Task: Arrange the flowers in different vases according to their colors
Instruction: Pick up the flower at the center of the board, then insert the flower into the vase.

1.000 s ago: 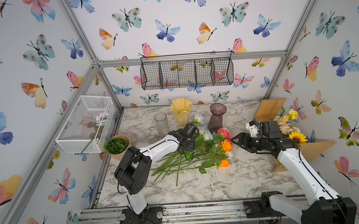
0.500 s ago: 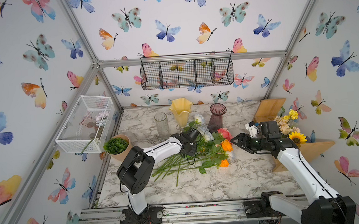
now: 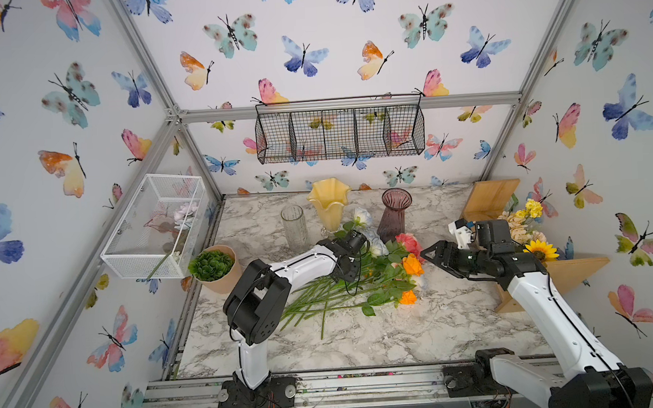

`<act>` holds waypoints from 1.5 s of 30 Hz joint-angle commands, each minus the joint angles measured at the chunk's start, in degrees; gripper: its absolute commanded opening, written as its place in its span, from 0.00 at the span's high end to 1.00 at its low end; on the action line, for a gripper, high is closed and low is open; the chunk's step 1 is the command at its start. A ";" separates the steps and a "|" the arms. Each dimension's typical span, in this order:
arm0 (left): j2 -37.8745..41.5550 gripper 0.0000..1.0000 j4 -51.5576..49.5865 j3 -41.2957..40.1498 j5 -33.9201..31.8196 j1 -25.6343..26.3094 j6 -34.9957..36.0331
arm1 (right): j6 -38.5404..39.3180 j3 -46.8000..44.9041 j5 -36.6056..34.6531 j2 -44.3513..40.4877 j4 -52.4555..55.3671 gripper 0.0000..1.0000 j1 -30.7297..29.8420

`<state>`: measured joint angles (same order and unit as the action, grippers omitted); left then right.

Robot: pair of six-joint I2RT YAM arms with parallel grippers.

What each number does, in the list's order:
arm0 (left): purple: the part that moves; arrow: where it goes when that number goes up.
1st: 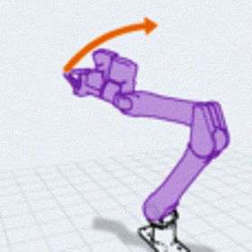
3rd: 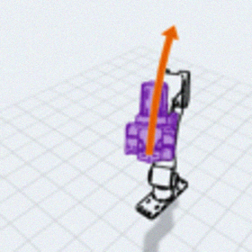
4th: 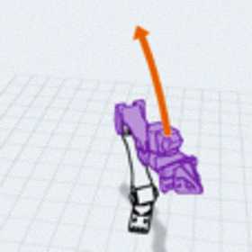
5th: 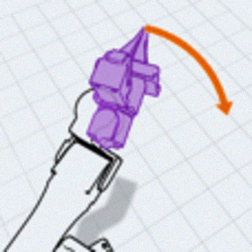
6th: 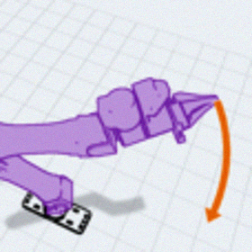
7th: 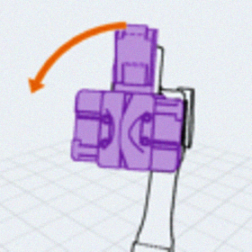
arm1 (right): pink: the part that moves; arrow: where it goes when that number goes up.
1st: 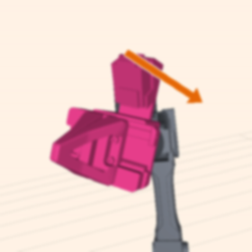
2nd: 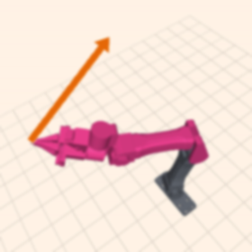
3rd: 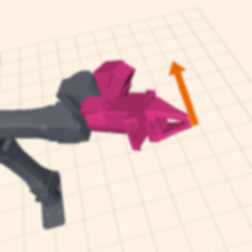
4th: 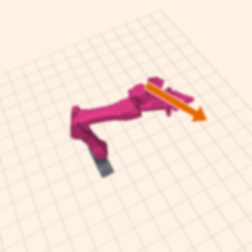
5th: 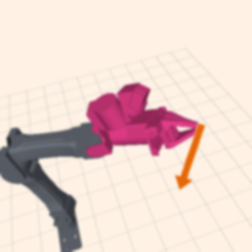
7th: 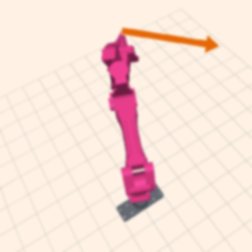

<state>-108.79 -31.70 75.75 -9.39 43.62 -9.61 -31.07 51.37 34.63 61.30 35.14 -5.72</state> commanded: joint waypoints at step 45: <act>16.42 1.00 -0.46 36.46 -11.47 4.36 6.66 | -2.15 1.80 -0.97 -2.94 -1.14 0.27 -0.26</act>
<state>-93.58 -31.42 110.69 -18.35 47.97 -2.92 -33.06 51.37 34.52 59.22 35.05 -5.72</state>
